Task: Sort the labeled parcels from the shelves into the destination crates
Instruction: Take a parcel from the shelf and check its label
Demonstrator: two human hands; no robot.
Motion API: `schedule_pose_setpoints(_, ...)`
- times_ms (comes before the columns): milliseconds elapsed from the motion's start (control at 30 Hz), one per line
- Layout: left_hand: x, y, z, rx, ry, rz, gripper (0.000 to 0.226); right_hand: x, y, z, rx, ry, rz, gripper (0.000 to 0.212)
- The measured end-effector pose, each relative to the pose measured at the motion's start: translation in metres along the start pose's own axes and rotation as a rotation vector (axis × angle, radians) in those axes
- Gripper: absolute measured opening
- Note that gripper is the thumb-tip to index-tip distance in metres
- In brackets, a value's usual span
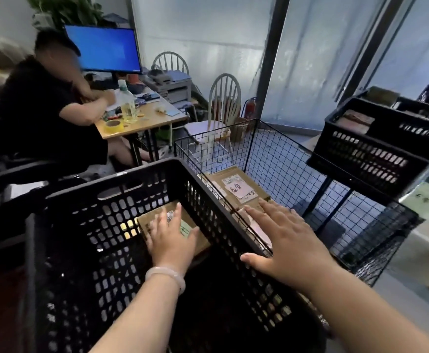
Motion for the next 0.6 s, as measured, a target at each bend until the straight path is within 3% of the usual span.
schedule_pose_setpoints(167,-0.05,0.04,0.107,-0.057,-0.374,0.151,0.073,-0.057,0.019,0.042,0.02,-0.101,0.07,0.092)
schedule_pose_setpoints(367,-0.159,0.004,0.232,0.063,-0.737,-0.017,0.079,-0.177,0.059,0.114,0.023,-0.294,0.198,0.09)
schedule_pose_setpoints(600,-0.357,-0.059,0.348,0.036,-1.103,-0.139,0.082,-0.389,0.098,0.203,-0.084,-0.595,0.333,0.091)
Point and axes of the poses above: each hand's wrist, its own x-axis towards the middle knuckle, its own y-axis out of the back of the hand, z = x × y, the point moved 6 cm from there along x, towards the middle knuckle, and after that the axes turned 2 degrees about x, right-handed, at the moved point
